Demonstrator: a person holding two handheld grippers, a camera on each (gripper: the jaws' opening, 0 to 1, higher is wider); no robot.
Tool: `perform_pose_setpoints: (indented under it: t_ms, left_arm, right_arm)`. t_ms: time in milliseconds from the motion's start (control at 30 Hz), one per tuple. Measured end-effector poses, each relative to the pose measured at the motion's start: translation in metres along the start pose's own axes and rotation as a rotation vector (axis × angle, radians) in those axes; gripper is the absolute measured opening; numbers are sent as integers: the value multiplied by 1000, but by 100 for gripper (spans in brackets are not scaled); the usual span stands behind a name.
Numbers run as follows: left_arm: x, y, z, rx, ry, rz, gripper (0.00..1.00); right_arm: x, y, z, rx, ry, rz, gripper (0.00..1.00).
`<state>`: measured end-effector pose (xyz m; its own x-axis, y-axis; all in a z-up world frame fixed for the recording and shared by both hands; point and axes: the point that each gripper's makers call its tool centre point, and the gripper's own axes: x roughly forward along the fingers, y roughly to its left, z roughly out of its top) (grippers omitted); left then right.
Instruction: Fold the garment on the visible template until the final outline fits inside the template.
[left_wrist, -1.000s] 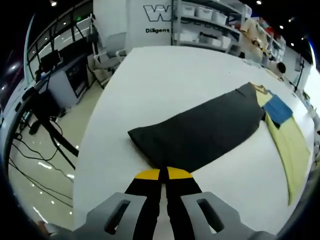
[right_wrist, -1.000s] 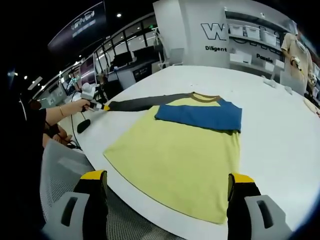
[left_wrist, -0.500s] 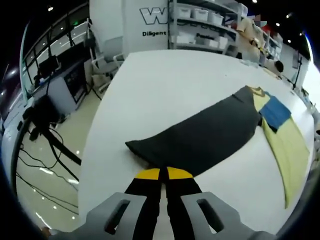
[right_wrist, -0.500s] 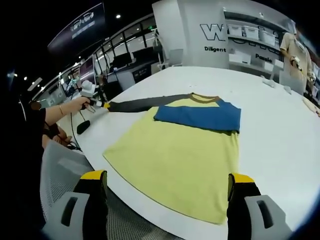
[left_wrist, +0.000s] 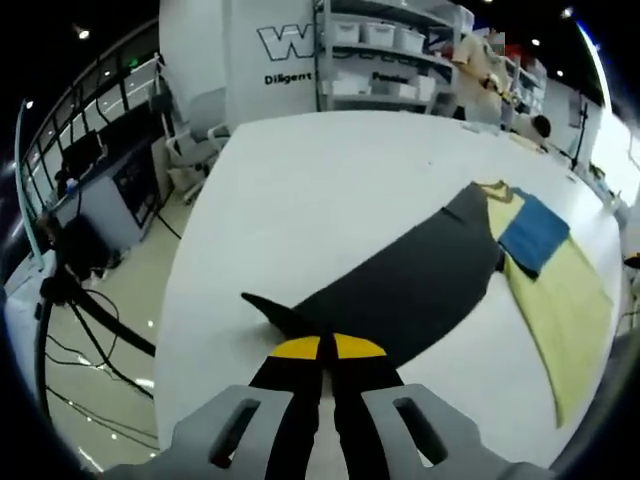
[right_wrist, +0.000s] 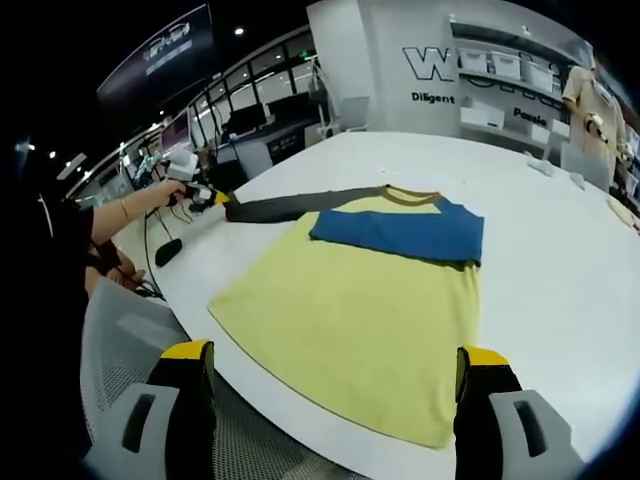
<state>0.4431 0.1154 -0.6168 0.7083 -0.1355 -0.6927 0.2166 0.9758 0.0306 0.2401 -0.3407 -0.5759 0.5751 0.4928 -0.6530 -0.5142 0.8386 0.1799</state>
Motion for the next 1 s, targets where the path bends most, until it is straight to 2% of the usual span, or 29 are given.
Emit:
perform_pose_setpoints:
  t_ms: [667, 1000]
  left_arm:
    - [19, -67, 44, 72, -54, -127, 0]
    - [24, -103, 71, 118, -95, -194, 0]
  right_arm:
    - [-1, 1, -6, 1, 10, 4, 99]
    - [-1, 0, -7, 14, 6, 3, 99]
